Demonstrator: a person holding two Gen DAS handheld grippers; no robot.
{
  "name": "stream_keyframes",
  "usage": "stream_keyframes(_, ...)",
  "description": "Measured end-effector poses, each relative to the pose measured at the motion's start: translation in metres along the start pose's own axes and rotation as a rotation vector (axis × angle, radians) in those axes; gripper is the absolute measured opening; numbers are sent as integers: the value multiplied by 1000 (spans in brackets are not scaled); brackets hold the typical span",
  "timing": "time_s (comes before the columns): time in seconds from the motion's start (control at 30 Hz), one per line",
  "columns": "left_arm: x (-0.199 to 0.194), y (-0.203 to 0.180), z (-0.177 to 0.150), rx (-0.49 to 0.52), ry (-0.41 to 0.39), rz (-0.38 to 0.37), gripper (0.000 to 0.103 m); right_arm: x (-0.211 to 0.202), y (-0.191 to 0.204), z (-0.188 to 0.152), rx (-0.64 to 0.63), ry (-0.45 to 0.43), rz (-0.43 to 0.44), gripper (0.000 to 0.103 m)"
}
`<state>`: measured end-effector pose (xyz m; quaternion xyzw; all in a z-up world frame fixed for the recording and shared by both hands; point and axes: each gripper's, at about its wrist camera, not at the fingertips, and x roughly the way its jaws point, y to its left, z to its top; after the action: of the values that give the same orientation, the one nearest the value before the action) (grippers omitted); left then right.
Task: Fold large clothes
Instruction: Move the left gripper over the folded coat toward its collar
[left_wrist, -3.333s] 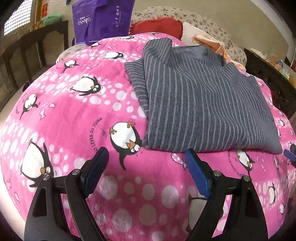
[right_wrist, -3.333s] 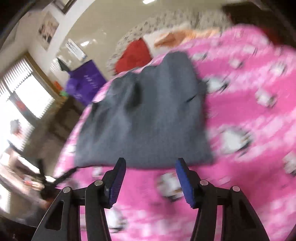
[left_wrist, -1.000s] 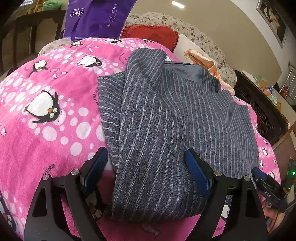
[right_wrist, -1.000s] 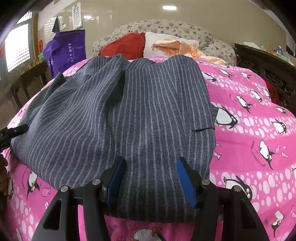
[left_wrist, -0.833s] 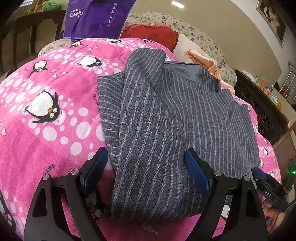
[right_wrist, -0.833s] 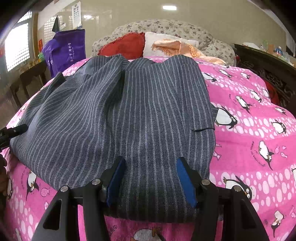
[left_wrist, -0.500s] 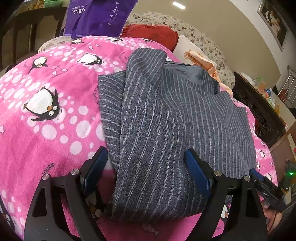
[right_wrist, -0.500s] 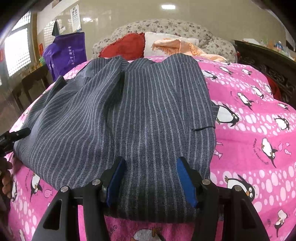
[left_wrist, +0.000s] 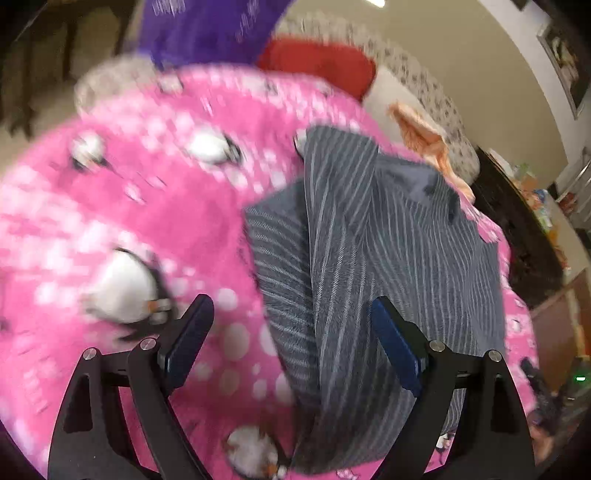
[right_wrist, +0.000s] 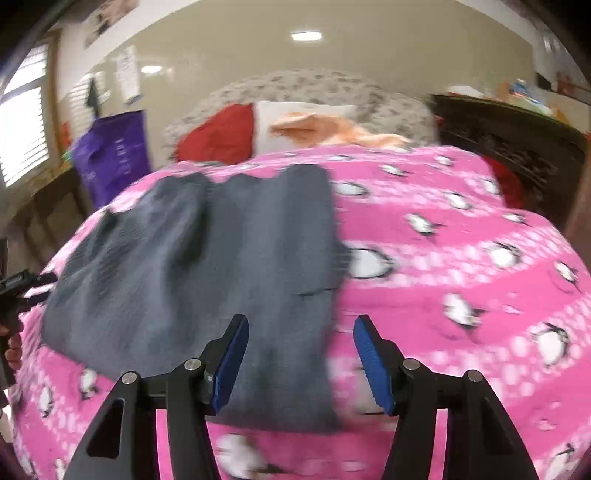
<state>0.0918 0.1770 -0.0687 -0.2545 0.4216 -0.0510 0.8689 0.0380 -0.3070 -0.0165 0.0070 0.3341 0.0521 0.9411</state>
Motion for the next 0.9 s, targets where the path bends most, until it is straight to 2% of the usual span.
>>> stream_keyframes(0.13,11,-3,6,16,-3,-114,87,17,-23,-23,1,67,-44,57)
stream_keyframes(0.23,26,-10,12,67,16,-113,95,37,-31,-43,47,138,-25,57)
stream_keyframes(0.3,34,-17,18,95,26,-111,101,37,-32,-40,54,127,-32,57)
stream_keyframes(0.47,42,-22,34,108,46,-117,102,38,-34,-41,64,135,-19,57)
stream_keyframes(0.5,40,-22,35,99,53,-142,102,40,-33,-41,66,136,-17,57)
stream_keyframes(0.57,37,-22,37,86,102,-261,102,40,-34,-40,69,137,-12,58)
stream_keyframes(0.63,36,-24,35,112,159,-318,102,42,-34,-39,71,137,-10,58)
stream_keyframes(0.67,38,-27,32,150,200,-313,102,44,-35,-39,71,138,-9,58)
stream_keyframes(0.73,44,-27,30,189,228,-277,101,44,-37,-39,72,138,-8,58)
stream_keyframes(0.83,52,-37,40,197,216,-249,101,44,-38,-40,77,136,-1,58)
stream_keyframes(0.9,61,-51,47,250,218,-197,101,44,-38,-40,80,136,2,58)
